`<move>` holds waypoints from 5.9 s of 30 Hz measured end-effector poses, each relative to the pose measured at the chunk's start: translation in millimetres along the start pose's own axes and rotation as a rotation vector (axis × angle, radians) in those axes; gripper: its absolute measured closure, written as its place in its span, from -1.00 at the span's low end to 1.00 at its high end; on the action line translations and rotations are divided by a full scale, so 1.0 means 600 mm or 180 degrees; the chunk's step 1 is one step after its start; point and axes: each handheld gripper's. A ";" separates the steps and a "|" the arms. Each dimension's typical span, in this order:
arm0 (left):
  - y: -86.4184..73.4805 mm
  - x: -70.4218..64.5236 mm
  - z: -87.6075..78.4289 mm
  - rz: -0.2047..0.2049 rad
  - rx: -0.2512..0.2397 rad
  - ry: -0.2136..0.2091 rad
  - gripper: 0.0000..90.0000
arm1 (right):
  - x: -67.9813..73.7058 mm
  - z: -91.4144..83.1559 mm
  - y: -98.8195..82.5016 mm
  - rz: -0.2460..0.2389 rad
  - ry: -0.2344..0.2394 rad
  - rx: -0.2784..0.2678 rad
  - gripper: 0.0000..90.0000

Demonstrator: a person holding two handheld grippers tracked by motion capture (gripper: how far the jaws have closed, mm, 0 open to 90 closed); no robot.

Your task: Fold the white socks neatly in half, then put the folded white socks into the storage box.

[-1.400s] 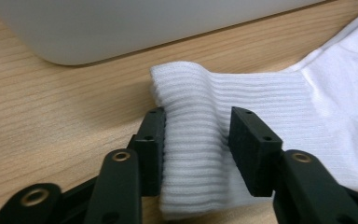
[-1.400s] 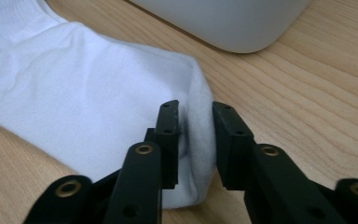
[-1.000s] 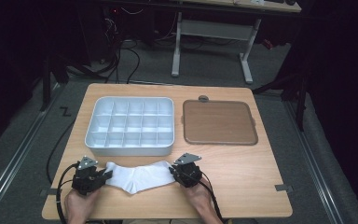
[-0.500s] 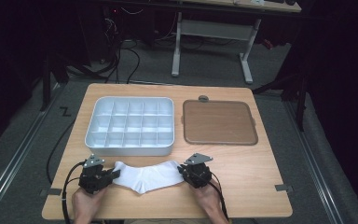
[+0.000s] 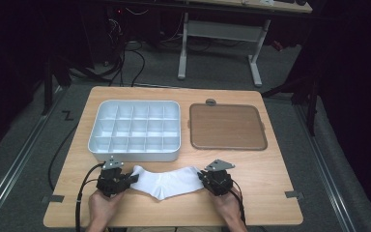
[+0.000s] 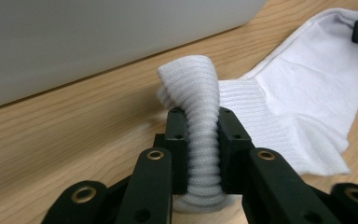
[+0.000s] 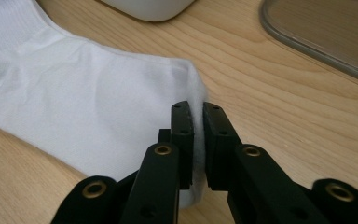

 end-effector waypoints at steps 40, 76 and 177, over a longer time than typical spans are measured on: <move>0.011 -0.035 0.022 0.0143 -0.0257 0.0071 0.07 | -0.057 -0.044 -0.018 0.0416 -0.0262 -0.0305 0.35; -0.034 -0.045 0.042 0.0221 -0.0107 0.0412 0.47 | 0.087 0.046 -0.002 -0.0301 0.0328 -0.0009 0.81; 0.061 -0.097 -0.019 0.0062 -0.0091 -0.0480 0.77 | 0.102 0.019 0.026 -0.0200 0.0328 -0.0232 0.57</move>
Point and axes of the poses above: each handheld gripper's, and its own axes: z roughly forward along the jaws, y roughly out of its top, x roughly to its left, and after that the axes turned 8 degrees about z, right-handed
